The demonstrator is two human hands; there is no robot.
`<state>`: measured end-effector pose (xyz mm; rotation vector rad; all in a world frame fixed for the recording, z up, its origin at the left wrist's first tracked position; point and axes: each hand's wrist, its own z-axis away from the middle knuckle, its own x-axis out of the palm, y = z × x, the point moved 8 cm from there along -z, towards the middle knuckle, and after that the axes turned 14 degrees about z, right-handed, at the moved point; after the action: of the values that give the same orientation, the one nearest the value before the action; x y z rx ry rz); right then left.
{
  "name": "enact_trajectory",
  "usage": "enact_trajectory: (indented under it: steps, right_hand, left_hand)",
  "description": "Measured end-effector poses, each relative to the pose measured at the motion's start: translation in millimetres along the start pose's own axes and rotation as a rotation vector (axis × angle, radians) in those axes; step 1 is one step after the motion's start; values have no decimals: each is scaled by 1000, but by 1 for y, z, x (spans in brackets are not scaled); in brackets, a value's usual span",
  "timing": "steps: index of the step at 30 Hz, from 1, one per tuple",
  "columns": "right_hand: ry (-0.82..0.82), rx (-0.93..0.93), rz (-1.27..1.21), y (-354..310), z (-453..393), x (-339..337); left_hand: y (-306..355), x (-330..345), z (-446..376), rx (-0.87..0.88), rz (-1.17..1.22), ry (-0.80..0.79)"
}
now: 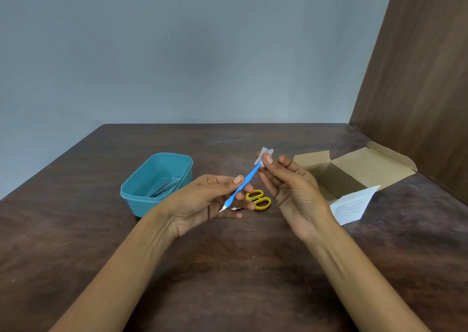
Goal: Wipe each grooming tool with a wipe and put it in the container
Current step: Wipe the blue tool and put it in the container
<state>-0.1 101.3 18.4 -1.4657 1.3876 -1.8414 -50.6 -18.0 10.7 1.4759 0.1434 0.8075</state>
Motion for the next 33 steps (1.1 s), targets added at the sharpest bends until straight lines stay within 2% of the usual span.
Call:
enact_trajectory:
  steps: [2,5,7,9,14,21,24,29,33]
  right_hand:
    - [-11,7,42,1,2,1]
    - [45,-68,319,1,6,0]
    - [70,-107,407,1,8,0]
    - [89,-106,374,-1,7,-1]
    - [57,-62,90,-4,4,-3]
    - [2,11,-42,1,0,2]
    - [43,-32,29,-2,1,-3]
    - [177,-228,308,-20,8,-10]
    - [175,-186,316,-18,7,-12]
  left_hand:
    - [-1,-3,-1,17,-15,18]
    - [2,-8,-3,99,-129,80]
    - [3,-11,-4,135,-153,114]
    - [3,-11,-5,139,-151,111]
    - [-4,-2,-5,24,-24,3]
    - [-6,3,-4,-49,89,-50]
    - [-5,-3,-4,-22,20,-22]
    - [0,-11,-3,26,-94,15]
    - [1,-12,-2,11,-113,12]
